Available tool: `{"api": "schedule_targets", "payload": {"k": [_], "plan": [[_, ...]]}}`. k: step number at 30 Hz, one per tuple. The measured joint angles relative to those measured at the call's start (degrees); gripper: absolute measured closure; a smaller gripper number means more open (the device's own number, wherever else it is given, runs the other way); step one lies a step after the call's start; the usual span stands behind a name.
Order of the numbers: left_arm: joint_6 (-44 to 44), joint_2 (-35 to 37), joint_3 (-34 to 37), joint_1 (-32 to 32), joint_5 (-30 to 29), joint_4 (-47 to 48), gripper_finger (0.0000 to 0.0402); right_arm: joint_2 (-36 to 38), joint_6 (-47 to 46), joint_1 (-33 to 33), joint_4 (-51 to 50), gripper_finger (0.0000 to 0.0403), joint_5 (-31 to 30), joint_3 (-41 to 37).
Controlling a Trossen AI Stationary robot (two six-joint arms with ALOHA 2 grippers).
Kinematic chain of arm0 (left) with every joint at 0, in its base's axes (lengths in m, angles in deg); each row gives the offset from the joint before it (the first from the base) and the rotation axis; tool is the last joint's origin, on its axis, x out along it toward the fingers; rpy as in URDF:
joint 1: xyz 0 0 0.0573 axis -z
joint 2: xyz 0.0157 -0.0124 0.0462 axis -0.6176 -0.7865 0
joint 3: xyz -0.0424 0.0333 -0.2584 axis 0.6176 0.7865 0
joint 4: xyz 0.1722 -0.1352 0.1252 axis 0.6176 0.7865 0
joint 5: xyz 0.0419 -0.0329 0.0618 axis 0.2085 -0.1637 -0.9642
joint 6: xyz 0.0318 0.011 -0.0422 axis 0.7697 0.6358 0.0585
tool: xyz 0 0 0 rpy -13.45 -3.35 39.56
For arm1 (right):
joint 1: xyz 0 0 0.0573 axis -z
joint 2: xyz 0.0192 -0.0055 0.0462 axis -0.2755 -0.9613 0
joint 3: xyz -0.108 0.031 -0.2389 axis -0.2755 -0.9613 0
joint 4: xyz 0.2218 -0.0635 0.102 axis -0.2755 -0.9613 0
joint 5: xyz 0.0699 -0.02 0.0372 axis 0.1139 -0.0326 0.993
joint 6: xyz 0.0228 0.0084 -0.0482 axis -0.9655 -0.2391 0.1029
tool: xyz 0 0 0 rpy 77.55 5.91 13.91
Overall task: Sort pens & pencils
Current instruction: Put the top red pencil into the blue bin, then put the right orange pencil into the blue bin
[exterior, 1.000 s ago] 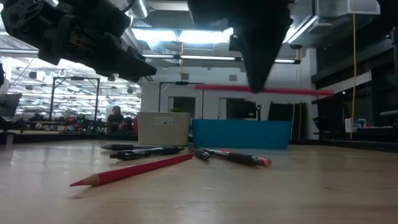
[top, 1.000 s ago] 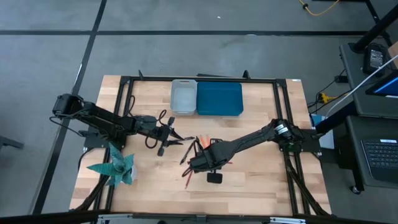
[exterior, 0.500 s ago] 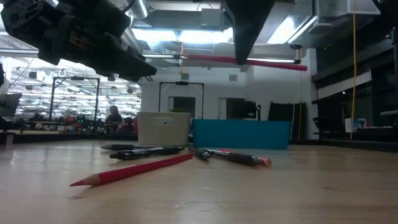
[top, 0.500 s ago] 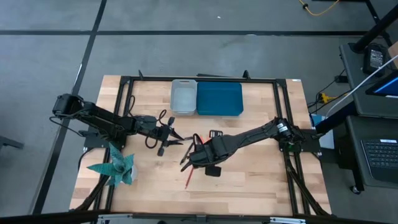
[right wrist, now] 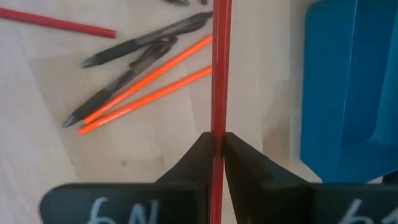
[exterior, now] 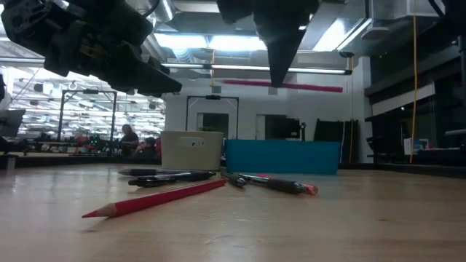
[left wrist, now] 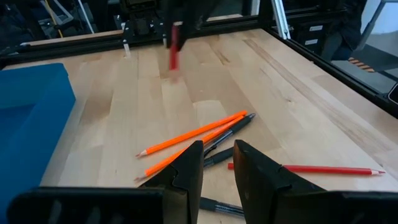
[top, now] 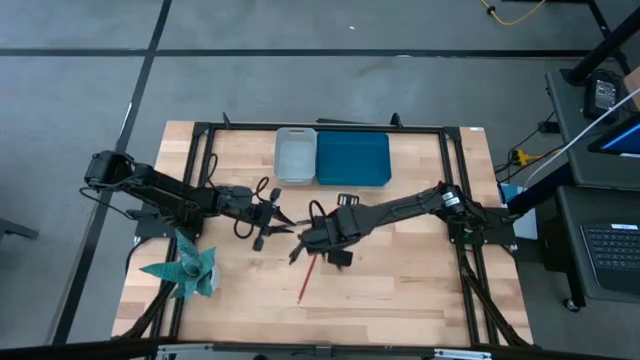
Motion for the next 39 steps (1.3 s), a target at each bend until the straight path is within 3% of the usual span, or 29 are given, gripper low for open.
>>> {"api": "schedule_targets", "payload": {"k": [22, 30, 39], "plan": [[-0.02, 0.00, 0.00, 0.01, 0.00, 2.60, 0.0319, 0.00, 10.36, 15.53, -1.95, 0.0399, 2.67, -1.37], [-0.13, 0.02, 0.00, 0.01, 0.00, 2.75, 0.0319, 0.00, 13.14, 22.09, -1.41, 0.0390, -4.32, -1.37], [-0.15, 0.00, 0.00, 0.01, 0.00, 3.13, 0.0319, 0.00, 15.71, 27.89, 2.15, 0.0396, -1.65, -1.37]]}}
